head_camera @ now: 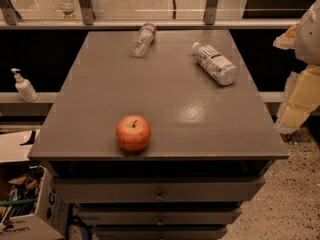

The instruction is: Move apple near water bottle

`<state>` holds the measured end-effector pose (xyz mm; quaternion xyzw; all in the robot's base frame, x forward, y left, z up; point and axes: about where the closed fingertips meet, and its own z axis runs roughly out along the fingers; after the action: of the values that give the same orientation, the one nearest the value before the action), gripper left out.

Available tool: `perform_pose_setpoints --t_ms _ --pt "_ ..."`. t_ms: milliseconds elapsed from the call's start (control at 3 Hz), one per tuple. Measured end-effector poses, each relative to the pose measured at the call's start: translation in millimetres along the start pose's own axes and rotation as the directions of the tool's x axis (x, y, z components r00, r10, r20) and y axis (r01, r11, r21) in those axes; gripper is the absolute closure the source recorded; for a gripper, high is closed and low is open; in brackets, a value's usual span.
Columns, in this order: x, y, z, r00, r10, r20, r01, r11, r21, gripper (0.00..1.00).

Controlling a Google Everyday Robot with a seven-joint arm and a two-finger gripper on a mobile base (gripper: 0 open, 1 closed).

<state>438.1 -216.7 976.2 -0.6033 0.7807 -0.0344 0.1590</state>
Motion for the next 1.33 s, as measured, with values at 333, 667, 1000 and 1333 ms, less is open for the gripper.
perform_pose_setpoints --t_ms 333,667,1000,1333 --pt "-8.6 -5.7 1.1 0.995 0.046 0.086 -0.046 0.9989 -0.005 0.00" --pt "-8.6 -5.7 0.8 0.995 0.046 0.086 -0.046 0.9989 -0.004 0.00" --pt "-6.5 -7.9 -0.2 0.991 0.051 0.125 -0.051 0.9987 -0.003 0.00" --pt "-23.8 2.2 12.9 0.972 0.052 0.231 -0.047 0.9985 -0.026 0.00"
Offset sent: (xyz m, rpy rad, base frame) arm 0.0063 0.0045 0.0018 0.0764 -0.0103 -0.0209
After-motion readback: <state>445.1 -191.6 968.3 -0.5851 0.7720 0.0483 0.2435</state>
